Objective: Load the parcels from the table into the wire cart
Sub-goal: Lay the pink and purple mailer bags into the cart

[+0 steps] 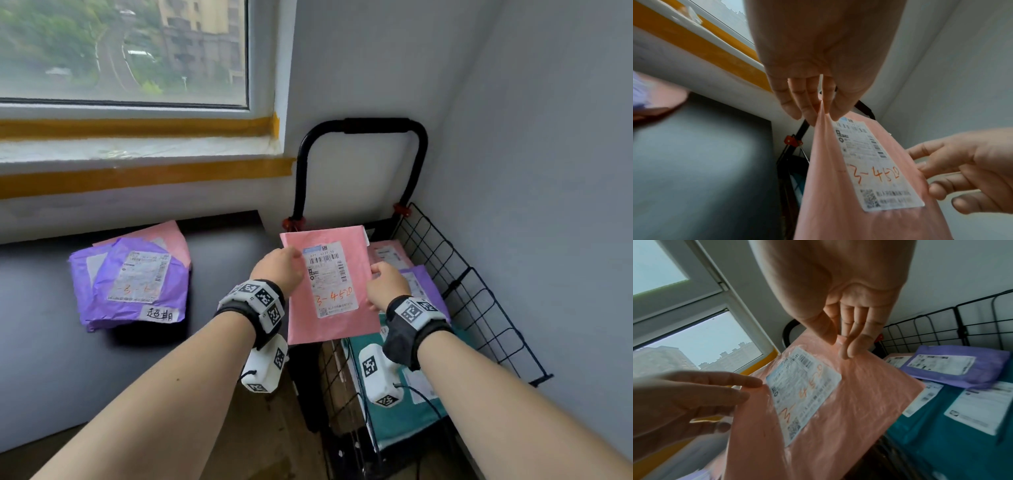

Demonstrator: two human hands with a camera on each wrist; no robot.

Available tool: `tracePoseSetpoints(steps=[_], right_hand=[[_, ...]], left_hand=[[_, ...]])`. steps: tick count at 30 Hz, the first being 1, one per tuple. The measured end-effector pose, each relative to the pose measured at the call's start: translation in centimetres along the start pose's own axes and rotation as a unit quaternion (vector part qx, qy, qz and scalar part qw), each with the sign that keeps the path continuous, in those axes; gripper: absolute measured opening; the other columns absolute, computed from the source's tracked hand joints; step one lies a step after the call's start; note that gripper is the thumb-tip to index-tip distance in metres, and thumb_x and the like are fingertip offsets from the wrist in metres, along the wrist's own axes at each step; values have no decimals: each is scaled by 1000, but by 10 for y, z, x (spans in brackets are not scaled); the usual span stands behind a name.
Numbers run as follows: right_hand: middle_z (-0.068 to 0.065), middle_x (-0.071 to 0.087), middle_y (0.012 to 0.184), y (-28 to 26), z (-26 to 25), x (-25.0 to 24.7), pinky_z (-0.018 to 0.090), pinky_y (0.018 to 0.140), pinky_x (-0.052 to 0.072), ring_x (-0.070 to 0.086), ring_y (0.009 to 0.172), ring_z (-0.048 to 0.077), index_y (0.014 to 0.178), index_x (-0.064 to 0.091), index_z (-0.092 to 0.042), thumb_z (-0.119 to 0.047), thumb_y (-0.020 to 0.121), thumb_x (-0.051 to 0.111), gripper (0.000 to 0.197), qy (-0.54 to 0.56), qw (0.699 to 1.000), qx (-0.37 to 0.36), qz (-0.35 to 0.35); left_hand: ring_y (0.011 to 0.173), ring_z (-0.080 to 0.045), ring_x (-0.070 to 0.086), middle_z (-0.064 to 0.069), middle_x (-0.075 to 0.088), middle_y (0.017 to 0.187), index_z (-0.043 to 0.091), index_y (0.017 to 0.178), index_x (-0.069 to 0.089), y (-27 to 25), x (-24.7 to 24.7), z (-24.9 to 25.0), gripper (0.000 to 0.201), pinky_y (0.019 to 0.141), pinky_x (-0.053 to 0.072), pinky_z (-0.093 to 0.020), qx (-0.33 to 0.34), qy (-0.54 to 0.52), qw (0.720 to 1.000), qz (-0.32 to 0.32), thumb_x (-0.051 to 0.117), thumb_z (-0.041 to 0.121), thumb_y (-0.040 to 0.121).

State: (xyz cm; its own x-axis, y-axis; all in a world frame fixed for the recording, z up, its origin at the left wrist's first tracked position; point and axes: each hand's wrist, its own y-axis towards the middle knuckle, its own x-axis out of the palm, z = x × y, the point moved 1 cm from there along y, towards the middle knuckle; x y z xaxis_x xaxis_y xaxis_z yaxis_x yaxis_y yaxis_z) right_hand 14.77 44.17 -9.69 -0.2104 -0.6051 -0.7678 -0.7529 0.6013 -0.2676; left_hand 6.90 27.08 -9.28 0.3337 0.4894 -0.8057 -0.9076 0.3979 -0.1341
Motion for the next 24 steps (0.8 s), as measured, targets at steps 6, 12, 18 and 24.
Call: tracePoseSetpoints(steps=[6,12,18,24], right_hand=[[10,64,100,56,83,-46,35,63,57,63,77,29,125,53,-17,-6,90,39,39,44,998,34,-33],[10,64,99,124,152,-66,35,70,59,64,75,26,132,50,-21,-3,88,38,49,51,992,42,-110],[11,65,101,167,195,-49,36,70,56,63,74,26,141,41,-25,-3,86,40,59,48,978,75,-190],[10,64,116,193,220,-20,42,85,57,69,89,28,143,37,-21,-5,86,47,60,11,965,79,-251]], left_hand=[[119,-24,53,-5,53,134,19,134,49,25,75,69,47,97,43,-33,-22,3,999,-26,45,5,90],[120,-25,52,-6,49,138,20,139,45,56,147,117,57,98,46,-35,-78,17,995,-67,42,-2,87],[113,-24,56,-7,50,135,19,139,43,76,199,128,58,90,49,-32,-138,34,985,-97,42,-6,87],[114,-24,56,-7,54,133,17,137,45,93,231,112,54,95,49,-36,-193,43,973,-122,41,-4,88]])
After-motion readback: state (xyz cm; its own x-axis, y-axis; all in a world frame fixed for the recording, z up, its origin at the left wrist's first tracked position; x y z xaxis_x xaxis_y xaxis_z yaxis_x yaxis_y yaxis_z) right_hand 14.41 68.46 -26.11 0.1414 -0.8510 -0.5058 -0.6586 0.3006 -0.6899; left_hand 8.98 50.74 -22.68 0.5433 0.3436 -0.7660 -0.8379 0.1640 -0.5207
